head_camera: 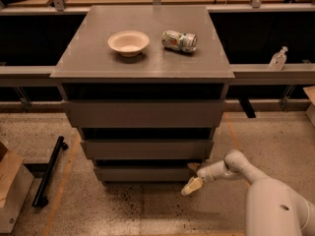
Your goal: Open bottom drawer
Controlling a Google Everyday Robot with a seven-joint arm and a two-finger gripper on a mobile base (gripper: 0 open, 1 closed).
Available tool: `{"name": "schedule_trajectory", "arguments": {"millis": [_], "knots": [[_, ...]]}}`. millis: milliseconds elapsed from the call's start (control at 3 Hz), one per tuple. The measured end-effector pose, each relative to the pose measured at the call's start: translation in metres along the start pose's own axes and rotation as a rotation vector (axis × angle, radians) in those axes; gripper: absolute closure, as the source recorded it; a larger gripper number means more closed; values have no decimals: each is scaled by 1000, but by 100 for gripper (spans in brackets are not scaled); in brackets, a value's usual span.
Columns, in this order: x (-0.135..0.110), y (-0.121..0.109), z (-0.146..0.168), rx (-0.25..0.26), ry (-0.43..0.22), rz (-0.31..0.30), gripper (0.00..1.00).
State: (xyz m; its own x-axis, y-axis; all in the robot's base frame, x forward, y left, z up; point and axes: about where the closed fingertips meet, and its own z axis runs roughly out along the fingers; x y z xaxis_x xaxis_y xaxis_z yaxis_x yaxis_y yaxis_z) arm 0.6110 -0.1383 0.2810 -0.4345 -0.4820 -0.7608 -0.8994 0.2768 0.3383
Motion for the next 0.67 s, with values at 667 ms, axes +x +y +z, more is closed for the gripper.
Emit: {"name": "schedule_trajectory", "arguments": {"millis": [667], "knots": [[2,-40,1,74,-54,-12,0]]}}
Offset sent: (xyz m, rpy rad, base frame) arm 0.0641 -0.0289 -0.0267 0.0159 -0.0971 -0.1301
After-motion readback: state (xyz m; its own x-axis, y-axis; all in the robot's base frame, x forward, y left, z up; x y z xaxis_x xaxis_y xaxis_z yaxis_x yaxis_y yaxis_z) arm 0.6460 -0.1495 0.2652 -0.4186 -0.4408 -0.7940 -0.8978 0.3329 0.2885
